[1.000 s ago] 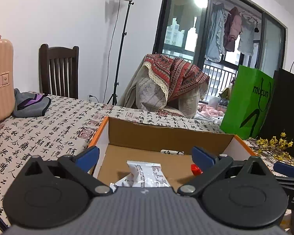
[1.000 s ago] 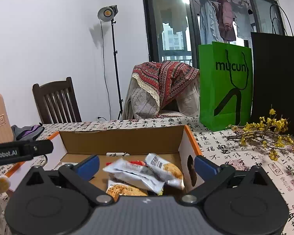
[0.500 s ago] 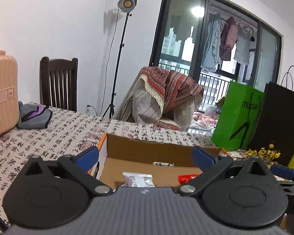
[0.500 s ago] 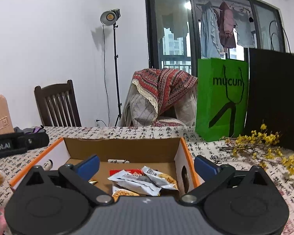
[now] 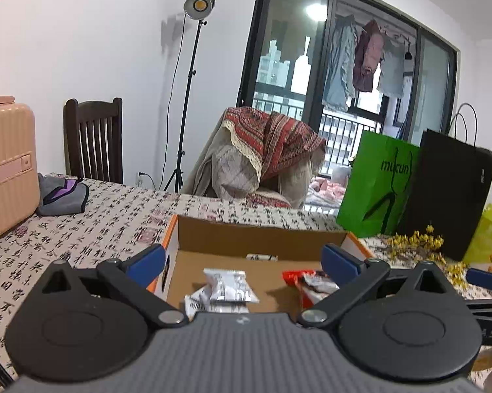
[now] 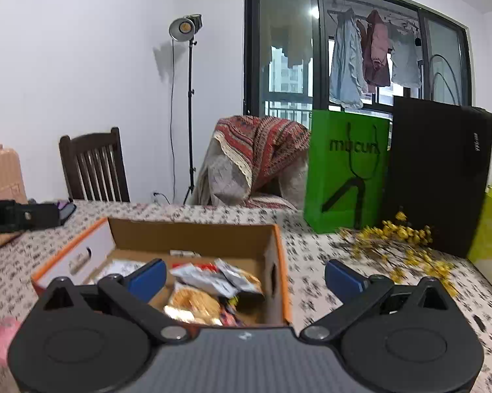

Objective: Organize snacks
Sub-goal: 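Withdraw both tools from the box toward the snack pile, then grasp the white-and-orange cookie packet with the right gripper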

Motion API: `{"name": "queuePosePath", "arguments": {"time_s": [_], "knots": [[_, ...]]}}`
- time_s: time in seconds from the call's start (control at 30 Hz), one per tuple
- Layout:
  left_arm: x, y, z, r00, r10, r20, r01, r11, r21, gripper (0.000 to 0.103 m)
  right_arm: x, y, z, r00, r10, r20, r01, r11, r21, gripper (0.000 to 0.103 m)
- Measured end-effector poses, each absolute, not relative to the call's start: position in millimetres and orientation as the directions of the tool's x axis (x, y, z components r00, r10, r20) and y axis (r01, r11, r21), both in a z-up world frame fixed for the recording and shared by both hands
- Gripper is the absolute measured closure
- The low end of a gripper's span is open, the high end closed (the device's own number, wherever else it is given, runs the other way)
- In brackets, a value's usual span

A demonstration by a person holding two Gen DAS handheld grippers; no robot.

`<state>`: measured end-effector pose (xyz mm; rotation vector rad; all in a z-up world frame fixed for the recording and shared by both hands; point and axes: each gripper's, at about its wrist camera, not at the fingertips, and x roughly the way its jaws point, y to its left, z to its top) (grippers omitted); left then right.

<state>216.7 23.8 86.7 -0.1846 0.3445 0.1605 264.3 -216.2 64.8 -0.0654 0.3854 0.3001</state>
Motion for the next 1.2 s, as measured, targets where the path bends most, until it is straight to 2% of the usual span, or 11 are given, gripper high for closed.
{"name": "queuePosePath", "arguments": {"time_s": [0.37, 0.77, 0.93, 1.1, 1.13, 1.17, 1.2], "knots": [[189, 27, 71, 0.905, 0.122, -0.409, -0.184, 0.976, -0.116, 0.000, 240, -268, 40, 0.865, 0.191, -0.464, -0.234, 0.972, -0.036, 0.000], [163, 34, 38, 0.863, 0.111, -0.492, -0.184, 0.978, -0.102, 0.000, 251, -292, -25, 0.742, 0.145, -0.654, -0.185, 0.983, 0.008, 0.000], [156, 36, 26, 0.847, 0.098, -0.523, -0.179, 0.978, -0.106, 0.000, 260, -279, -42, 0.709, 0.149, -0.689, -0.203, 0.979, 0.003, 0.000], [149, 36, 14, 0.830, 0.084, -0.551, -0.169, 0.980, -0.106, 0.000, 258, -278, -43, 0.728, 0.178, -0.663, -0.224, 0.975, 0.016, 0.000], [148, 36, 13, 0.829, 0.082, -0.554, -0.168, 0.980, -0.108, 0.000, 256, -278, -42, 0.731, 0.185, -0.656, -0.229, 0.973, 0.019, 0.005], [147, 37, 11, 0.828, 0.077, -0.555, -0.165, 0.980, -0.110, 0.000, 253, -277, -41, 0.738, 0.189, -0.648, -0.233, 0.972, 0.019, 0.016], [146, 37, 9, 0.827, 0.072, -0.558, -0.161, 0.981, -0.112, 0.000, 250, -277, -40, 0.746, 0.189, -0.638, -0.233, 0.972, 0.016, 0.023]]}}
